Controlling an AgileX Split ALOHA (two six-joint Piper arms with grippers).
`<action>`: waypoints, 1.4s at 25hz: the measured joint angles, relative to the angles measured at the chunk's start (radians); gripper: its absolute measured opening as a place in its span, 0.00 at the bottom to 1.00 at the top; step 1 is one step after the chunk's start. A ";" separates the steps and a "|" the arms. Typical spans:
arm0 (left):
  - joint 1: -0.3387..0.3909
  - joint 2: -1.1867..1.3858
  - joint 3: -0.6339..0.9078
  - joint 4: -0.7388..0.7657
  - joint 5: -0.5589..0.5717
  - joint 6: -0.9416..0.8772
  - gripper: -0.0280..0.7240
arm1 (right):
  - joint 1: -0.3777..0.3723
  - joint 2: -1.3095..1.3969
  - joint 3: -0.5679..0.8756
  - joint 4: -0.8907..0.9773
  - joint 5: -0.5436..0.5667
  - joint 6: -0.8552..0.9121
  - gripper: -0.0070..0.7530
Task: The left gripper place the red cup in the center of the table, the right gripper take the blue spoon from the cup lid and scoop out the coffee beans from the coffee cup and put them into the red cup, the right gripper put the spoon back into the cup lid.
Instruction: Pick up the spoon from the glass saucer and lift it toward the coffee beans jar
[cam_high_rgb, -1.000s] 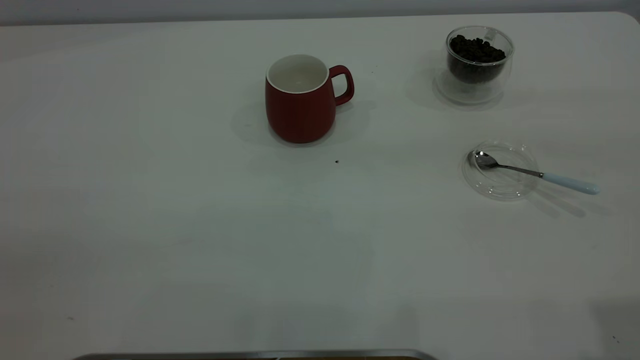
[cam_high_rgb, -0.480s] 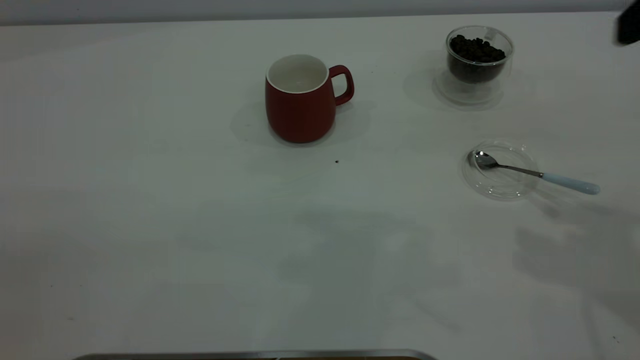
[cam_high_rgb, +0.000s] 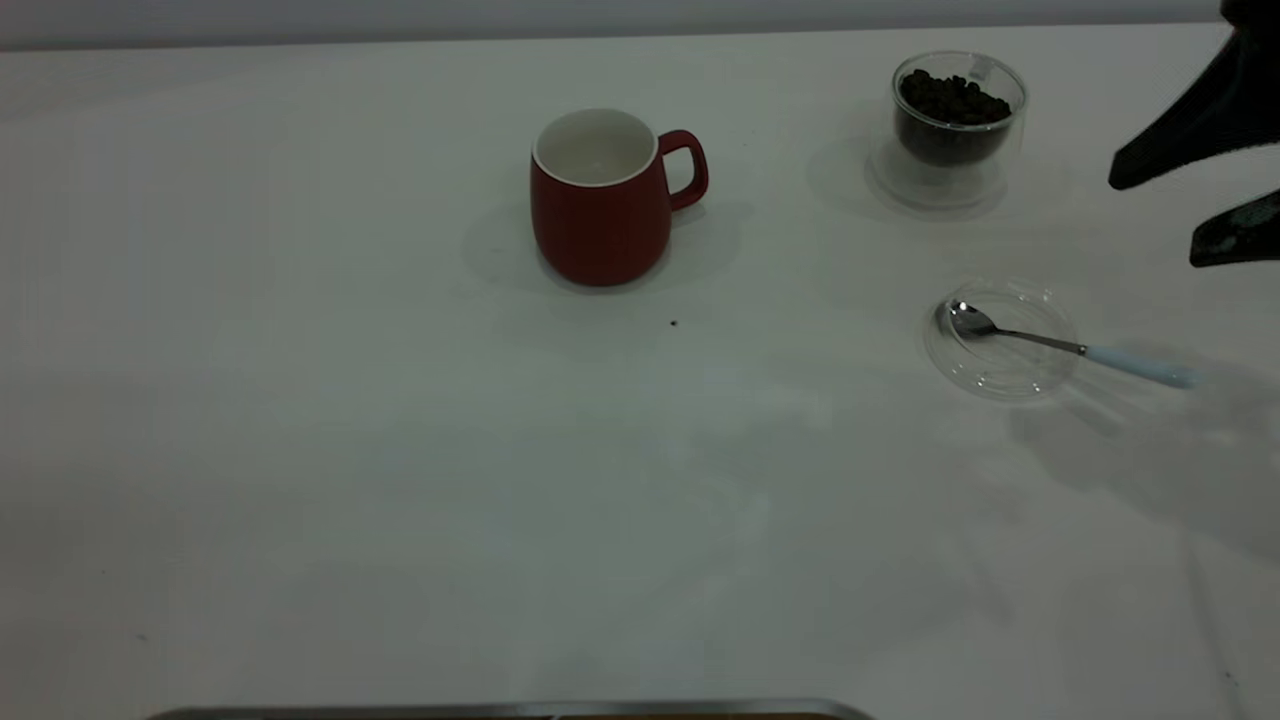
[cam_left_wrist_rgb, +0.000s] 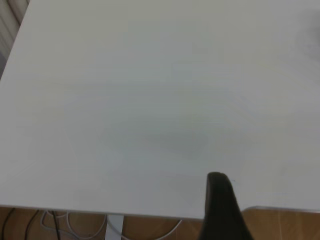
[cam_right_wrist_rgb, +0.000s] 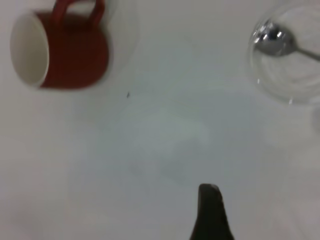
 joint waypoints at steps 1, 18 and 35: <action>0.000 0.000 0.000 0.000 0.000 0.000 0.74 | -0.015 0.019 0.013 0.053 0.000 -0.039 0.78; 0.000 0.000 0.000 0.000 0.000 0.000 0.74 | -0.344 0.413 0.135 0.415 0.240 -0.641 0.78; 0.000 0.000 0.000 0.000 0.000 0.000 0.74 | -0.387 0.720 -0.065 0.416 0.383 -0.726 0.78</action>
